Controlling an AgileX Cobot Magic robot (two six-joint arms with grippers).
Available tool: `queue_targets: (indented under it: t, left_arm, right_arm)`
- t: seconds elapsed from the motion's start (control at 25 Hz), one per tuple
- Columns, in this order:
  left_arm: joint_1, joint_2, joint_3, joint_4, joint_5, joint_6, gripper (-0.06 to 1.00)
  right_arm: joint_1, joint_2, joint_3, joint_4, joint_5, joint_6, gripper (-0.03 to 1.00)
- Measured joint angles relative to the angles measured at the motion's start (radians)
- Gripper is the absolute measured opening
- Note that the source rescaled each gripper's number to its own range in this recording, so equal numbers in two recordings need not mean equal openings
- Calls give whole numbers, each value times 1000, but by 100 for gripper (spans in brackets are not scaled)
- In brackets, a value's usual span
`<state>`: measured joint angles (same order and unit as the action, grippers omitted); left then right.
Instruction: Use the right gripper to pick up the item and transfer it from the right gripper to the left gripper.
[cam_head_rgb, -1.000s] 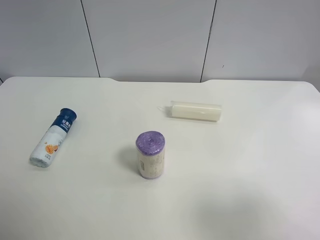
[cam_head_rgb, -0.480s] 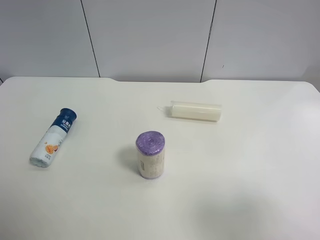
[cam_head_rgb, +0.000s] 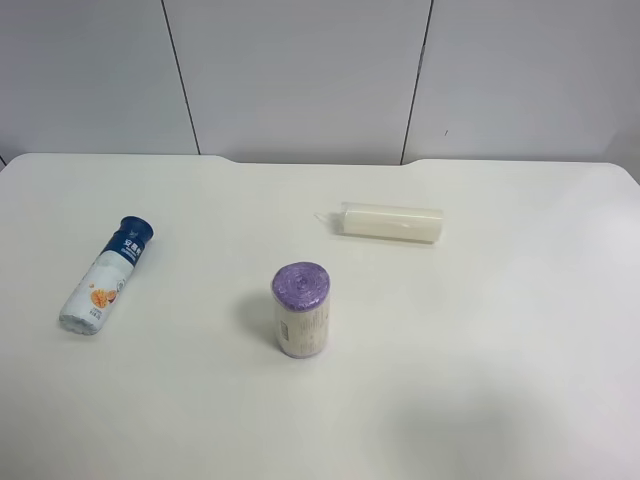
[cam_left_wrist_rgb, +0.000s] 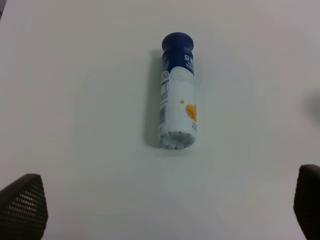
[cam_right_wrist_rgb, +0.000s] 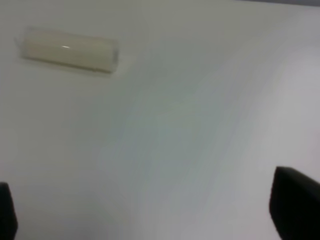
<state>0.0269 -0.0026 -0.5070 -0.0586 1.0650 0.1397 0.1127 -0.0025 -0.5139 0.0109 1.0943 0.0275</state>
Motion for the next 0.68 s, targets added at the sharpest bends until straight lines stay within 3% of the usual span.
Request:
queue_targets:
  t: [0.68]
  left_arm:
    - [0,0,0,1,0,-1,100]
  right_arm:
    - [-27,0,0,0,0,0,100]
